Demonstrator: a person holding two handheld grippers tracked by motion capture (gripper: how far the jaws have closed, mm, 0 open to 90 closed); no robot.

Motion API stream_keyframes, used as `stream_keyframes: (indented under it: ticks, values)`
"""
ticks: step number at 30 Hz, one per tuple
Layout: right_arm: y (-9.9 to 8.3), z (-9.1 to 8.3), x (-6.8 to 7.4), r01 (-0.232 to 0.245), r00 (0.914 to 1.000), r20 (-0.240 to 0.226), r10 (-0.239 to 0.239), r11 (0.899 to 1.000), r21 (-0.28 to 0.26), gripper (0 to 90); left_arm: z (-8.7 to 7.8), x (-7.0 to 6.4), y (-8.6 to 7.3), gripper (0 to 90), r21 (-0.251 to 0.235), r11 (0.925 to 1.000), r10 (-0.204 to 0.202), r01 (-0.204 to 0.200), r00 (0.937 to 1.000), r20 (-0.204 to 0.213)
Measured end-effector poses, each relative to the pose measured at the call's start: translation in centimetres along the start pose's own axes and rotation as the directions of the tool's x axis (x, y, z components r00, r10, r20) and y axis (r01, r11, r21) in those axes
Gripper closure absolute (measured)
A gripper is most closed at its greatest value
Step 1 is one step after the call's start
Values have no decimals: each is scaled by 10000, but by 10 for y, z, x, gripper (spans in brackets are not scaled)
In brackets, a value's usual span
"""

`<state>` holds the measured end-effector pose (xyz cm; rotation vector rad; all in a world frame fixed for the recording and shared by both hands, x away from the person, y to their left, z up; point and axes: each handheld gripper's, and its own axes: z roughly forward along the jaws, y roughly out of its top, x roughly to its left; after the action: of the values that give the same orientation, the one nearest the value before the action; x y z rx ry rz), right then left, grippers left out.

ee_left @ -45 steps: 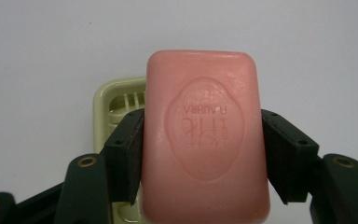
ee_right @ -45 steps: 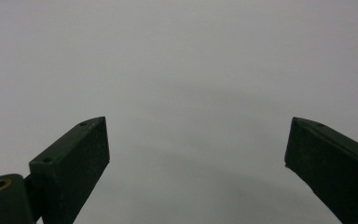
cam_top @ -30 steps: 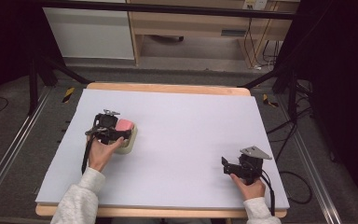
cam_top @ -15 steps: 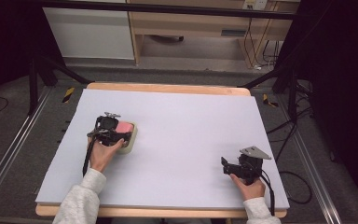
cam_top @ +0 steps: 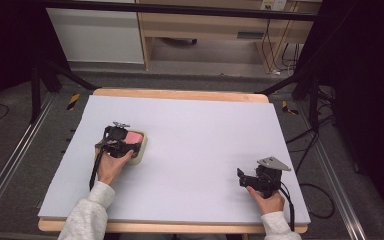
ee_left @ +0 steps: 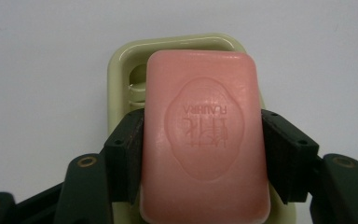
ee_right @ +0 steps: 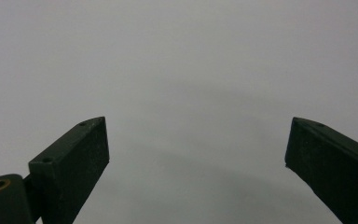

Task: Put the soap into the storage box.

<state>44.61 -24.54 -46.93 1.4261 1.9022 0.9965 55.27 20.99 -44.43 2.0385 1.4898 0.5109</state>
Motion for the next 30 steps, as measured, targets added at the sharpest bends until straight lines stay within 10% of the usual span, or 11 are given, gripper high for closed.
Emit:
stream_keyframes:
  ticks: [23,30]
  values:
    - [0,0,0,41,10000,-17,-41,10000,-13,62,1,1,-5,365,-128,9999,48,-49,10000,-21]
    - [0,0,1,21,10000,-12,-21,10000,-13,62,-17,1,1,286,-854,9963,37,-26,9999,123]
